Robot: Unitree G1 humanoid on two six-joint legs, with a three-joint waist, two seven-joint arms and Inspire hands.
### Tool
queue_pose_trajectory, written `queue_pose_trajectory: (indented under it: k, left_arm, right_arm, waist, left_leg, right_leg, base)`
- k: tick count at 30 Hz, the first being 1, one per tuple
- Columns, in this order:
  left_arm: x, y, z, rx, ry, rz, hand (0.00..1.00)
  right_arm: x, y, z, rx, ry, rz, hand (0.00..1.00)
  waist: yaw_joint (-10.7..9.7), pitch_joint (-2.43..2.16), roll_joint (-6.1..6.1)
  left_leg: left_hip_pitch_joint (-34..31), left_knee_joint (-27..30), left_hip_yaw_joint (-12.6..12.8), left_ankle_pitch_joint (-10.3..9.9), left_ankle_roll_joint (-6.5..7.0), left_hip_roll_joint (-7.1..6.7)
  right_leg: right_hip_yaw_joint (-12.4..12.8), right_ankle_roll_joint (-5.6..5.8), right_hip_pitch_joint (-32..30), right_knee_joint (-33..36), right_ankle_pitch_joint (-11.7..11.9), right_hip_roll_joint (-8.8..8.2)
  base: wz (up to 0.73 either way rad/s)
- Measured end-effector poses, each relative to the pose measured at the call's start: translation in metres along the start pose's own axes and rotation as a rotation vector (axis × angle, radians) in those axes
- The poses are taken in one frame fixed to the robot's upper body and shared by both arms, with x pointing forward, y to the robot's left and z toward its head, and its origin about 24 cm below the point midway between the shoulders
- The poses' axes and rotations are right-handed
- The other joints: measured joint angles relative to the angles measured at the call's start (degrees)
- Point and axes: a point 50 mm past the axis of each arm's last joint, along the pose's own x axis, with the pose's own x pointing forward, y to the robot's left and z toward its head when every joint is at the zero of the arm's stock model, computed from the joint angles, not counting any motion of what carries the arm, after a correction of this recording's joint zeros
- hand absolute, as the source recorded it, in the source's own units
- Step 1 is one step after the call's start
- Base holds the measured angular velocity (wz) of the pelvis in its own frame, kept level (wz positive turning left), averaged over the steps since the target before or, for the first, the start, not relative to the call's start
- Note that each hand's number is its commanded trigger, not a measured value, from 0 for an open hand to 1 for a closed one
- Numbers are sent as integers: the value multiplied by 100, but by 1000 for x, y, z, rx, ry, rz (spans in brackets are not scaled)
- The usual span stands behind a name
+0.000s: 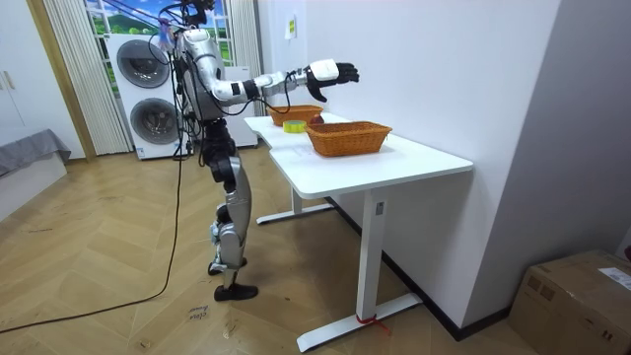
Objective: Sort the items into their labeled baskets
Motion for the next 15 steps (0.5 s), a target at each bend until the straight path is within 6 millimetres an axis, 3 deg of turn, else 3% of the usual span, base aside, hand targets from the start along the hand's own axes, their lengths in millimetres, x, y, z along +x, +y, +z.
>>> queue_pose_trajectory:
  k: [5,9,15]
  left_arm:
    - [2,0,11,-4,-26,0,0]
    - [1,-2,3,17,8,-8,0]
    - [0,-3,-2,33,32,-10,0]
  right_arm:
    - [8,-2,11,3,-40,-17,0]
    - [9,14,17,-17,-52,36,0]
    - [9,28,23,-23,-59,95,0]
  waist:
    - [114,-35,-20]
    - [134,-39,-22]
    - [354,-34,-19]
  left_leg:
    - [-27,12,-117,2,0,-7]
    - [25,23,-161,3,-1,-2]
    - [12,24,-213,3,0,-7]
  right_leg:
    - [-136,0,34,-13,0,-9]
    - [-179,0,105,-20,0,-16]
    - [-184,5,118,-22,-3,-55]
  base:
    - [11]
    - [7]
    - [4]
